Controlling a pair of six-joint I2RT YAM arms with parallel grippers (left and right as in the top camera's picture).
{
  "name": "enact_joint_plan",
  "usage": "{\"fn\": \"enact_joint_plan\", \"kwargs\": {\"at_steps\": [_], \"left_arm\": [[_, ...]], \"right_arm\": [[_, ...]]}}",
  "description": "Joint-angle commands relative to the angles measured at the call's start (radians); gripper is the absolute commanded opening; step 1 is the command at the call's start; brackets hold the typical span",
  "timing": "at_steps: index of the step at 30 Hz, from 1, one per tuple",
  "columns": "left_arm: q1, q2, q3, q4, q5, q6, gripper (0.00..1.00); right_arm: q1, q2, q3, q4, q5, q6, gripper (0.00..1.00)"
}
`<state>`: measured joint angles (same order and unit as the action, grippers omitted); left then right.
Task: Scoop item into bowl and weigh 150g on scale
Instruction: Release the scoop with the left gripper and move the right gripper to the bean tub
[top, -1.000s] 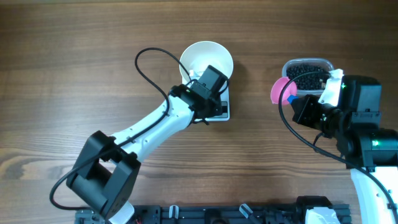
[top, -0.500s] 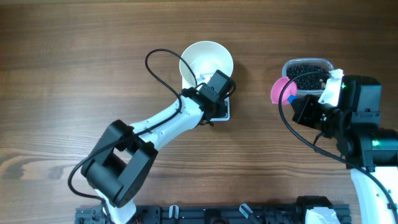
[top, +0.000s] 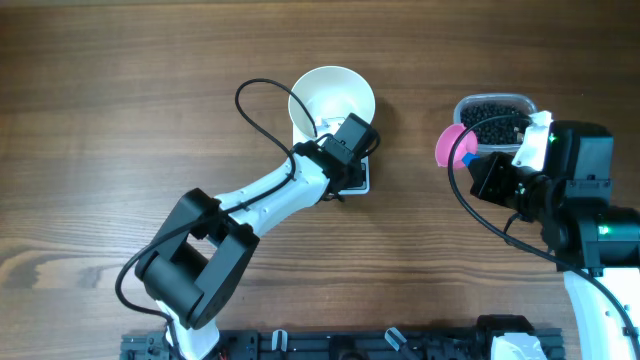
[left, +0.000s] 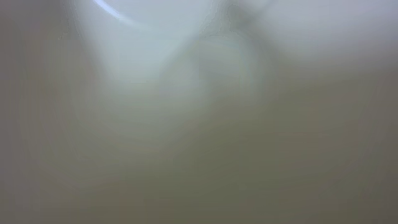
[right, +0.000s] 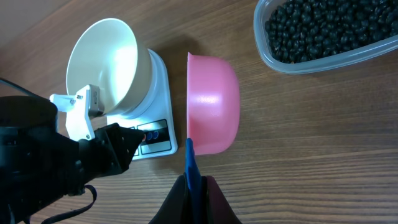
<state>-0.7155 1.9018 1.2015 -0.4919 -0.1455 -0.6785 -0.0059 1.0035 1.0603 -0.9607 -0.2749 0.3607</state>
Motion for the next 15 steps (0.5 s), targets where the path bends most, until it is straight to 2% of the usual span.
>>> {"fn": "enact_joint_plan", "kwargs": {"at_steps": [1, 15], "left_arm": [[-0.003, 0.042, -0.006, 0.003, -0.021, -0.01, 0.04], [-0.002, 0.077, -0.01, -0.015, -0.009, -0.011, 0.04]], "right_arm": [[-0.005, 0.001, 0.013, 0.006, 0.013, -0.017, 0.04], [-0.005, 0.001, 0.013, 0.003, 0.013, -0.017, 0.04]]}}
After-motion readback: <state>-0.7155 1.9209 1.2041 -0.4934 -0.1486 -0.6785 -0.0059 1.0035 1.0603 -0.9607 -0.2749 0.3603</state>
